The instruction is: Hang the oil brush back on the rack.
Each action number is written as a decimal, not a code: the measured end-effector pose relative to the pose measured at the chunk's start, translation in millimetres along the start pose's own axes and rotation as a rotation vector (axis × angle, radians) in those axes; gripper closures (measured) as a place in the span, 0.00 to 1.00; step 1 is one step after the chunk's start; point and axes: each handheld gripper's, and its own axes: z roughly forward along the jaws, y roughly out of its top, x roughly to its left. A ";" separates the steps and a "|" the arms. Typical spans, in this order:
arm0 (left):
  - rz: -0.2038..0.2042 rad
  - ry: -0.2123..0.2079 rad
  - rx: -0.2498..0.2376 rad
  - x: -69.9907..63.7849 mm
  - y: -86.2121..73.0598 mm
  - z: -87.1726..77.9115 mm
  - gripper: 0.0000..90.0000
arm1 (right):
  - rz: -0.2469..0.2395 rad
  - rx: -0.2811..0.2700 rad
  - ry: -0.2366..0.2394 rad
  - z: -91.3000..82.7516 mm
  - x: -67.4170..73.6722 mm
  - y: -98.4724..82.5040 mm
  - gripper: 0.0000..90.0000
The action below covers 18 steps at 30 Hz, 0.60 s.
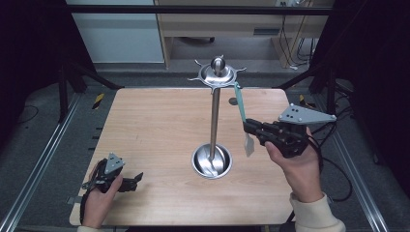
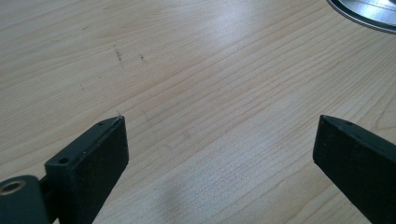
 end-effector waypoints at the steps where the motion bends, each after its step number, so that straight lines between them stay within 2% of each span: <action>1: 0.000 0.000 0.000 0.1 0.0 -0.1 0.03 | 0.002 -0.004 0.000 1.6 0.0 -0.7 0.92; 18: -0.001 0.000 -0.001 0.1 0.0 -0.3 0.03 | 0.014 -0.069 -0.008 15.7 1.4 -10.5 0.92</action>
